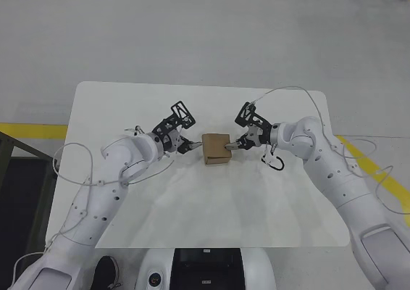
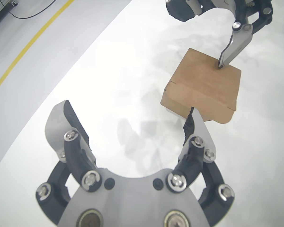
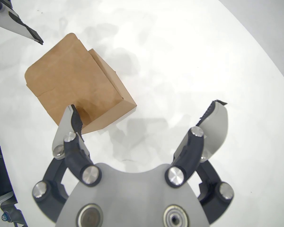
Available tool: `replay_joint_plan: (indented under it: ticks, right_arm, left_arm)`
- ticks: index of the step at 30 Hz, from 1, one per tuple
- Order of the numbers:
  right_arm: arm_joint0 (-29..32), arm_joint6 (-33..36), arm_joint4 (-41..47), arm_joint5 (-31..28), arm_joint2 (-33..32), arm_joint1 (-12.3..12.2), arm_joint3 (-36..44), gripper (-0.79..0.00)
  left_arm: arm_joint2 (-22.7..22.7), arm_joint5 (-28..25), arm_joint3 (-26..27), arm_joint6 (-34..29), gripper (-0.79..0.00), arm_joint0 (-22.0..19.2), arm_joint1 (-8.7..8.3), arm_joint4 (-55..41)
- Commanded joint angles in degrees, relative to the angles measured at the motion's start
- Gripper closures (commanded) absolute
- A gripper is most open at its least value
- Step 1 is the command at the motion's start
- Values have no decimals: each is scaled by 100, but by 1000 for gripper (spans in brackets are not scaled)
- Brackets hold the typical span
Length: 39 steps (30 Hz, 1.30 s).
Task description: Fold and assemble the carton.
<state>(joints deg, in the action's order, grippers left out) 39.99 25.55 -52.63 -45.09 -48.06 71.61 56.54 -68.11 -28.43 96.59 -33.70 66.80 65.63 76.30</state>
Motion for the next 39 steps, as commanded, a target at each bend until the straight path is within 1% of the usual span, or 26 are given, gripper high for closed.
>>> replay_joint_plan:
  ticks: [1, 7, 17, 24, 34, 39]
  right_arm:
    - [-8, -2, 5, 0, 0, 4, -11, -785]
    - [1, 2, -19, -11, -34, -8, -14, -785]
    - [-7, -14, -31, -44, -39, -4, -55, -785]
    - [-39, -18, -33, -67, -36, 5, -118, -785]
    - [-51, -61, -54, -93, -47, 8, -156, -785]
    - [-56, -45, -46, -105, -44, 13, -171, -785]
  left_arm:
    - [74, 15, -32, 5, -785, -26, 11, 6]
    - [210, 54, -121, 12, -785, -114, 36, 10]
    - [45, 63, -97, 23, -785, -59, 2, -25]
    - [139, 86, -124, 8, -785, -85, 12, 16]
    - [48, 93, -136, 28, -785, -55, -8, -12]
    - [159, 82, -126, -5, -785, -97, 7, -3]
